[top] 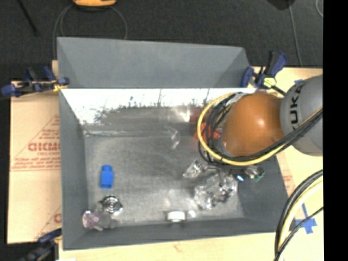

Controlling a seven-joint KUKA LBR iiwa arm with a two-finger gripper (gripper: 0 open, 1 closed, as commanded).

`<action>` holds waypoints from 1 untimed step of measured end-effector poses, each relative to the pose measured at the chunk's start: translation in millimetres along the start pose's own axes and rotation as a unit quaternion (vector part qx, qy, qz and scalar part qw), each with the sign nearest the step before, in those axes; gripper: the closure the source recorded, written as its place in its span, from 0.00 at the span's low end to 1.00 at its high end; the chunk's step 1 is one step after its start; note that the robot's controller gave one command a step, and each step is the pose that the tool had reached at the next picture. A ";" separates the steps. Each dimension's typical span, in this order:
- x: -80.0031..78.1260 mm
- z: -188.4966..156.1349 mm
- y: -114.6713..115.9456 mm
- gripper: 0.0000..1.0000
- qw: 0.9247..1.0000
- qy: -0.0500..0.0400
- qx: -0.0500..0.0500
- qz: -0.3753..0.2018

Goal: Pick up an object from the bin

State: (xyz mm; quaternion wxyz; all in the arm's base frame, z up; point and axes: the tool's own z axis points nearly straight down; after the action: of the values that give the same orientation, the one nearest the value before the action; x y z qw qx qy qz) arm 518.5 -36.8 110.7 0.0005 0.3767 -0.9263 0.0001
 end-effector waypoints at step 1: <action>26.1 0.3 -26.9 0.00 0.995 -0.002 0.002 -0.096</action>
Offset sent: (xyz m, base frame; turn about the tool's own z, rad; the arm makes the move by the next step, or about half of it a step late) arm -0.0008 -0.0357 -0.0006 -0.1940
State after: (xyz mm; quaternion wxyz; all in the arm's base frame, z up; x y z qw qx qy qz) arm 518.6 -74.2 110.5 -0.0022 0.4634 -0.8861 0.0015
